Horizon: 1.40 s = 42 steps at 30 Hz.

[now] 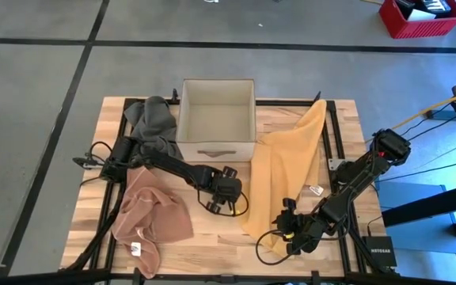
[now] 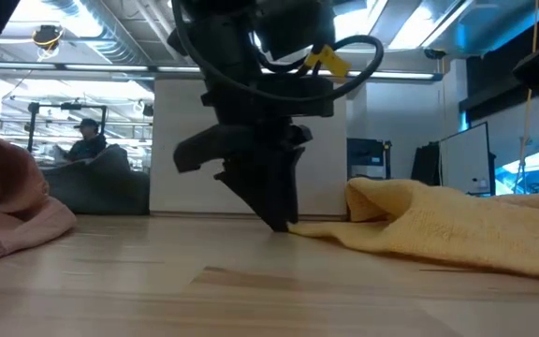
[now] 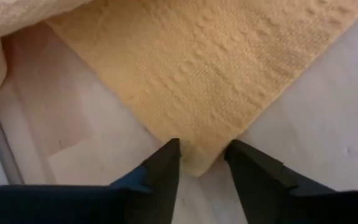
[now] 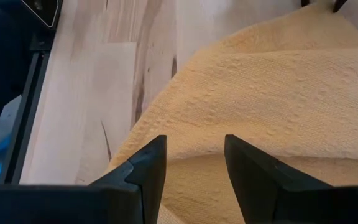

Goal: Fold towel
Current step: Fold the yellow towel

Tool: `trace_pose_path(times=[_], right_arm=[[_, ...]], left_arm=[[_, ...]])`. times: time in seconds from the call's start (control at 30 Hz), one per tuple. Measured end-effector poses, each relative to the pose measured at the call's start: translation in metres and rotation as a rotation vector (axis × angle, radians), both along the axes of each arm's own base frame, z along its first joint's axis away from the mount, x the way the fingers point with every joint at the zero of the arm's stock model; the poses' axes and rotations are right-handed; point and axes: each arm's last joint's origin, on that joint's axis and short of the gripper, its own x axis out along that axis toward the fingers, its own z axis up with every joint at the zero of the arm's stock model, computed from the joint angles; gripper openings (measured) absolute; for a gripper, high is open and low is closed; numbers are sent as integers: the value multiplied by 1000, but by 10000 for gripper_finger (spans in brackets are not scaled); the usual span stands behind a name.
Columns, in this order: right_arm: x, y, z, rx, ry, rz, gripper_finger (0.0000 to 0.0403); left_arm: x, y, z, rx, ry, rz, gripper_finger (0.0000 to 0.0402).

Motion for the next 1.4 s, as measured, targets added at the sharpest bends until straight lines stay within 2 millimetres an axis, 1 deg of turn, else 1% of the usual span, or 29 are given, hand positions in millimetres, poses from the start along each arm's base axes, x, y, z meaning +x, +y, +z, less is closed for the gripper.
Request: trace_pose_path(times=[0.2, 0.27, 0.37, 0.43, 0.5, 0.57, 0.63, 0.7, 0.77, 0.83, 0.93, 1.0, 1.1, 1.17, 1.27, 1.4], right_arm=[[0, 0, 0, -6, -1, 4, 165], [0, 0, 0, -7, 1, 7, 165], [-2, 1, 1, 0, 54, 33, 165], [-8, 4, 4, 17, 138, 63, 165], [-16, 9, 8, 38, 229, 81, 165], [-22, 19, 14, 75, 248, 98, 165], [-27, 31, 21, 105, 186, 129, 165], [-34, 43, 24, 87, 79, 187, 165], [-40, 52, 24, 67, -5, 219, 165], [-44, 58, 18, 65, -36, 223, 165], [-40, 68, 9, 101, -54, 225, 165], [-37, 75, -2, 118, -45, 239, 165], [-25, 79, -18, 100, -23, 286, 165], [-20, 81, -24, 56, 9, 326, 165], [-14, 82, -23, -35, 24, 308, 165], [-7, 89, -18, -162, 55, 278, 165]], left_arm=[[1, -1, -1, -51, -21, 102, 23], [0, -5, 4, -75, -38, 147, 9], [-3, -15, 11, -114, -60, 221, 13], [-10, -25, 18, -152, -53, 255, 11], [-17, -35, 29, -194, -53, 305, 5], [-22, -44, 38, -240, -58, 374, 4], [-24, -50, 38, -267, -58, 444, 7], [-24, -53, 36, -289, -68, 483, 9], [-25, -56, 37, -295, -64, 477, 9], [-26, -58, 38, -298, -64, 483, 7], [-26, -59, 37, -300, -65, 484, 3], [-26, -58, 37, -301, -70, 485, 3], [-26, -58, 36, -290, -66, 473, 7], [-25, -58, 36, -289, -68, 468, 10], [-26, -59, 36, -289, -66, 467, 9], [-26, -60, 36, -252, -83, 449, 6]])
